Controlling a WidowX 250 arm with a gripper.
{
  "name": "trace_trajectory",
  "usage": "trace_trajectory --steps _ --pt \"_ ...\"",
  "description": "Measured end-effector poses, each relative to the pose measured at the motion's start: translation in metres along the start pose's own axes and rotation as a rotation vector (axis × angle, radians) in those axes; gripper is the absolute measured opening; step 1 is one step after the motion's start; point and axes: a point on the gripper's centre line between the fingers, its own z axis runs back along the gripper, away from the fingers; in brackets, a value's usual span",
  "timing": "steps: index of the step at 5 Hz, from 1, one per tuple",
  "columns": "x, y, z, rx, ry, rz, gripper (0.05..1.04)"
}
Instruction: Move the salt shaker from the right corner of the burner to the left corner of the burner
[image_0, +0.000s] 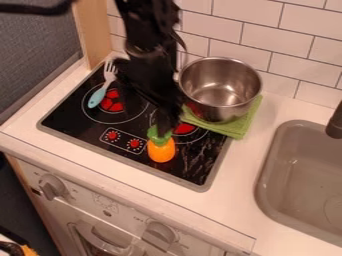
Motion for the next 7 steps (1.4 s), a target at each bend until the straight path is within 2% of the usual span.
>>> trace_trajectory --steps 1,2,3,4,5,6,7 --pt "0.0 -0.003 -0.025 0.016 0.079 0.015 1.001" --pt "0.01 0.003 -0.032 0.028 0.071 0.048 1.001" --pt "0.014 0.005 -0.043 0.024 0.08 0.067 0.94" --pt "0.015 0.002 -0.043 0.008 0.074 0.068 0.665" --pt "0.012 0.0 -0.04 -0.002 0.068 0.044 0.605" --pt "0.006 0.024 -0.018 -0.003 0.021 0.071 0.604" --pt "-0.016 0.074 -0.001 0.044 0.009 0.171 0.604"
